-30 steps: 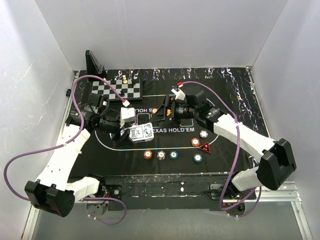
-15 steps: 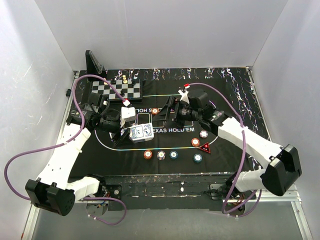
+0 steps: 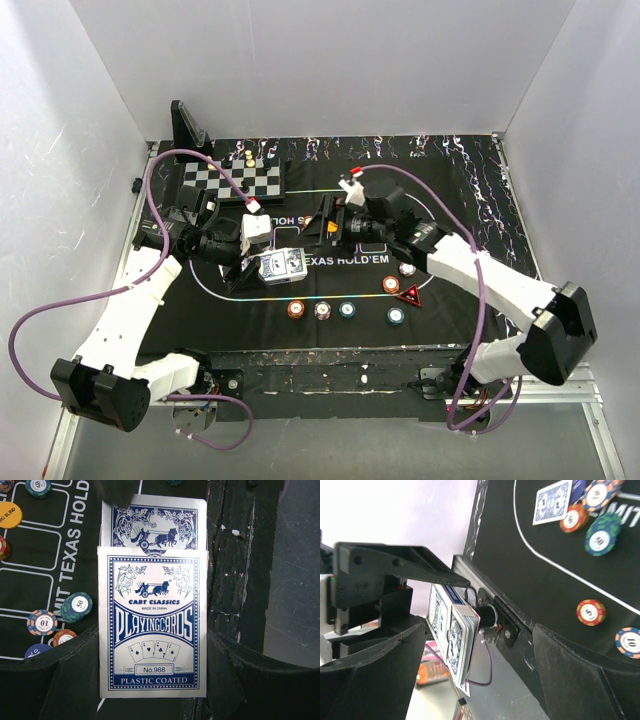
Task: Distribute texas hold em gaming equipment
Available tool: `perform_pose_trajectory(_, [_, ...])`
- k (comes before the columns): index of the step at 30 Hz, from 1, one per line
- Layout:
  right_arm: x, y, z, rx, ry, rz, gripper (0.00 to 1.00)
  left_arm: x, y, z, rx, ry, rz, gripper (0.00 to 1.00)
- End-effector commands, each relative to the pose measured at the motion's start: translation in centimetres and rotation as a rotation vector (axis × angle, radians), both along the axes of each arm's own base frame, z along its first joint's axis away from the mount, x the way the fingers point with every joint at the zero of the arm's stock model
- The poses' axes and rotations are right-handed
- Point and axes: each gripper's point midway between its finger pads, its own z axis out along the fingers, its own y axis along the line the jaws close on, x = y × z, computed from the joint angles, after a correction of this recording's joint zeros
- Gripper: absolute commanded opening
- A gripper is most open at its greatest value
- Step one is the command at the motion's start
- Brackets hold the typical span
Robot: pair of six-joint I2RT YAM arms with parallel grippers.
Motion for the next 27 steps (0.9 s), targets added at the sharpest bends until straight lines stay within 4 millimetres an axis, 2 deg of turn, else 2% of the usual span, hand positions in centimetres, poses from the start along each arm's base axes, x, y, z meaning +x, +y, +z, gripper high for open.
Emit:
perform_pose_trajectory(1, [-2.0, 3.1, 2.6, 0.129, -0.059, 0.172, 0.94, 0.1, -0.3, 1.1, -0.030, -0.030, -0.014, 0.46])
perform_pose_trajectory(9, [-2.8, 3.6, 1.1, 0.156, -0.022, 0.202, 0.94, 0.3, -0.3, 1.4, -0.033, -0.034, -0.013, 0.46])
perform_pose_trajectory(16, [-3.2, 3.3, -0.3, 0.146, 0.027, 0.192, 0.74, 0.3, -0.5, 1.5, -0.043, -0.036, -0.012, 0.46])
perform_pose_trajectory(27, [-3.0, 2.2, -0.1, 0.140, 0.021, 0.152, 0.64, 0.3, -0.5, 1.7, -0.048, -0.039, -0.011, 0.46])
